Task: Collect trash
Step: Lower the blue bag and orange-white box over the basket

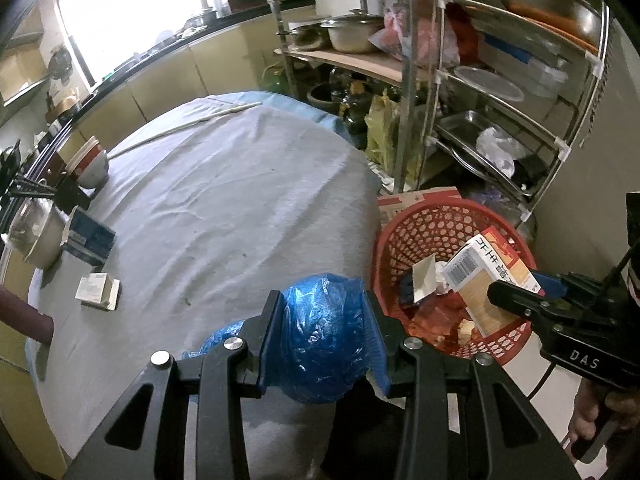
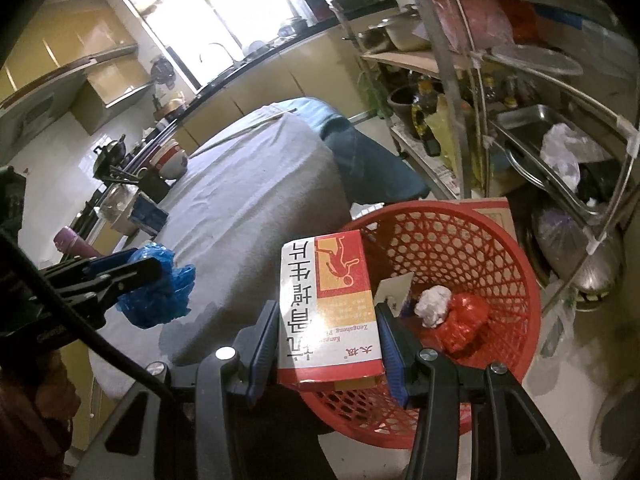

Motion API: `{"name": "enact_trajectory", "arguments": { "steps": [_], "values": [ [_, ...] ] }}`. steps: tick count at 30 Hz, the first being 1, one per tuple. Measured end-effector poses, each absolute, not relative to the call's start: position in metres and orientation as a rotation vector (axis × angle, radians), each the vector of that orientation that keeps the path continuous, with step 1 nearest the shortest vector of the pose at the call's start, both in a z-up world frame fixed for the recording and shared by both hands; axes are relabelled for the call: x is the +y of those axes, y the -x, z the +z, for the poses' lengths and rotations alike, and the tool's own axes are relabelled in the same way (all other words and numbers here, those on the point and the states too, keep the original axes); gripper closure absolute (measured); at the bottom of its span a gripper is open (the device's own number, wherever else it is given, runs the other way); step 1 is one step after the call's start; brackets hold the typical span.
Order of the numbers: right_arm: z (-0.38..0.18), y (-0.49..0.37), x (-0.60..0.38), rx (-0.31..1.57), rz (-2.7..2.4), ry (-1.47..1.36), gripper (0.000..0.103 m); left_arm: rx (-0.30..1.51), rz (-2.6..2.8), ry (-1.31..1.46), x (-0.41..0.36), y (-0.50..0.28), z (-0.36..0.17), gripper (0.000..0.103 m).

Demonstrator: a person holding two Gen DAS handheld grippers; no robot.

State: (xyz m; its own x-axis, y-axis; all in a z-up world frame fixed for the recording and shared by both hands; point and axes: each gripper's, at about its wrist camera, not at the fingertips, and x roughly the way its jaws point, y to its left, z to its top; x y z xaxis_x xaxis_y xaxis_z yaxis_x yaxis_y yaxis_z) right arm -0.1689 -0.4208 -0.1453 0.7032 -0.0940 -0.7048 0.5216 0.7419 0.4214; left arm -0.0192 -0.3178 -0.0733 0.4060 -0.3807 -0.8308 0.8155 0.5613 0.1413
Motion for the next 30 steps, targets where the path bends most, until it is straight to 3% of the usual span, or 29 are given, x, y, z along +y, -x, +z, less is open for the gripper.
{"name": "enact_trajectory", "arguments": {
  "steps": [30],
  "values": [
    [-0.179,0.218,-0.473,0.703,-0.494,-0.827,0.053,0.865,-0.951,-0.763,-0.383,0.064,-0.110,0.062]
  ]
}}
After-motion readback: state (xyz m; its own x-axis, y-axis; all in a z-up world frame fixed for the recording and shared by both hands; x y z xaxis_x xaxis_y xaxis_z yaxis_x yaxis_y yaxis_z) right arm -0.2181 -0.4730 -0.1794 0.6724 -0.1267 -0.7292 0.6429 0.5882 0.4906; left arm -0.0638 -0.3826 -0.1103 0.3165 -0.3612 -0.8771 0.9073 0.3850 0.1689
